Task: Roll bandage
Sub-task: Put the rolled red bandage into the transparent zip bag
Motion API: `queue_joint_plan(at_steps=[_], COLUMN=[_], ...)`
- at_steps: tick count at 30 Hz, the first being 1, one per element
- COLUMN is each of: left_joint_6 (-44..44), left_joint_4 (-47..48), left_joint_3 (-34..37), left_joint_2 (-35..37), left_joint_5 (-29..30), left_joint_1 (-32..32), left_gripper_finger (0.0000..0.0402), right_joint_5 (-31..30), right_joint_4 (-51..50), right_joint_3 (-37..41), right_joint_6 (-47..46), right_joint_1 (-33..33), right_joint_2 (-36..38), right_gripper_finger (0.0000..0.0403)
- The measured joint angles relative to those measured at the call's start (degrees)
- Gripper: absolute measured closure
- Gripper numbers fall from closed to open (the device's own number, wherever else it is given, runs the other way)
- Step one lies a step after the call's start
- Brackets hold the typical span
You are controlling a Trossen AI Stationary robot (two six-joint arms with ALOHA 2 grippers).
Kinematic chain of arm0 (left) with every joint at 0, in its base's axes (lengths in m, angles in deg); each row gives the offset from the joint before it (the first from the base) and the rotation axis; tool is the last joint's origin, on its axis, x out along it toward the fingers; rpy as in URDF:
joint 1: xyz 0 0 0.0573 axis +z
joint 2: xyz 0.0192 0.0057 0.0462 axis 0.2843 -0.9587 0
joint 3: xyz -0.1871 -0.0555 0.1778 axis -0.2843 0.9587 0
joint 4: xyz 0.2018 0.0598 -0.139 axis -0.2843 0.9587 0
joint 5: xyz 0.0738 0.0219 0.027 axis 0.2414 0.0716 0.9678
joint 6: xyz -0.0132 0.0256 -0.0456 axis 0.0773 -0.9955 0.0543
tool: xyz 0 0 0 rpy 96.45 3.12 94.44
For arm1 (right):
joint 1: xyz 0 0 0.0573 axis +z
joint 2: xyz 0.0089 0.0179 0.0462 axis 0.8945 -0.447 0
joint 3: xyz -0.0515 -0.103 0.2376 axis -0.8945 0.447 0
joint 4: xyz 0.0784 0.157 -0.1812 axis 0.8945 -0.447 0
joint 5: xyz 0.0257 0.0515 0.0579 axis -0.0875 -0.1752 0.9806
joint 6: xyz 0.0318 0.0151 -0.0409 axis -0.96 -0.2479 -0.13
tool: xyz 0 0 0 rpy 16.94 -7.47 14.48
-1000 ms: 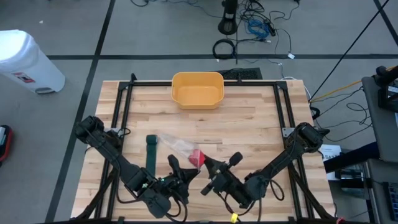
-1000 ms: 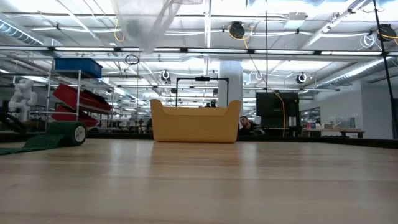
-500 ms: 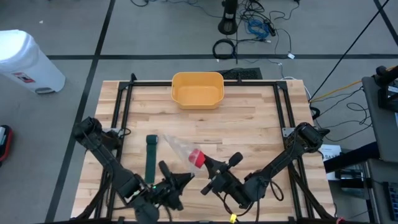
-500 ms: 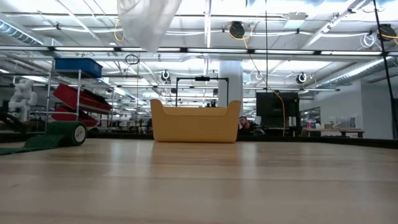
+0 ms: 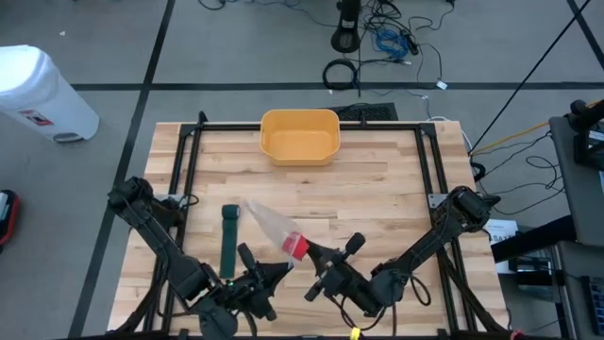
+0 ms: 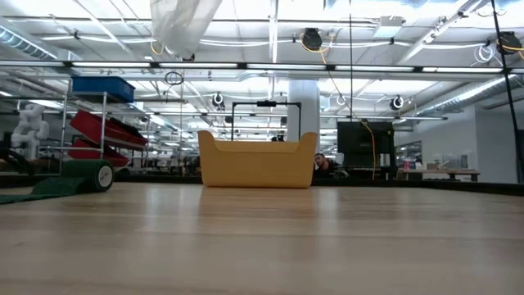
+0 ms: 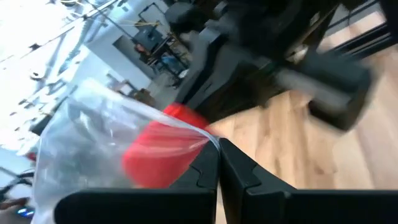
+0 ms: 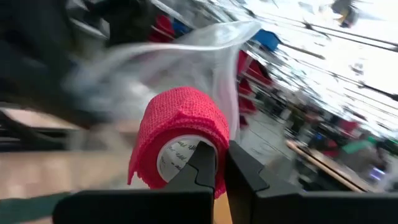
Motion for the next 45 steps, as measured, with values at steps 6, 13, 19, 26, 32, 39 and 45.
queue_joint_plan(at_steps=[6,13,19,26,32,39,45], left_joint_6=[-0.3,-0.3,-0.3,-0.3,-1.6,-3.3,-1.3], left_joint_4=[-1.4,-1.2,-1.9,-1.3,-2.2,-3.4,-3.4], left_joint_3=[0.0,0.0,0.0,0.0,0.0,0.0,-0.1], left_joint_2=[0.0,0.0,0.0,0.0,0.0,0.0,0.0], left_joint_5=[-3.7,-2.3,-5.7,-2.5,-0.8,2.6,-5.9], left_joint_1=[0.2,1.2,1.1,2.1,2.3,2.5,3.0], left_gripper_finger=[0.0398,0.0398,0.0398,0.0398,0.0398,0.0398,0.0398], right_joint_5=[-3.8,2.1,-8.2,3.1,2.9,10.4,13.0], right_joint_4=[-2.7,-1.7,-7.0,-3.4,-13.3,-13.8,-3.5], right_joint_3=[0.0,0.0,0.0,0.0,0.0,0.1,0.1], right_joint_6=[-1.5,-4.1,-3.8,-5.6,-13.2,-15.4,-7.7], right_joint_1=[-2.0,-1.7,-2.4,-2.2,-2.4,-2.3,-2.8], right_joint_2=[0.0,0.0,0.0,0.0,0.0,0.0,0.0], right_gripper_finger=[0.0397,0.0397,0.0397,0.0397,0.0397,0.0397,0.0397])
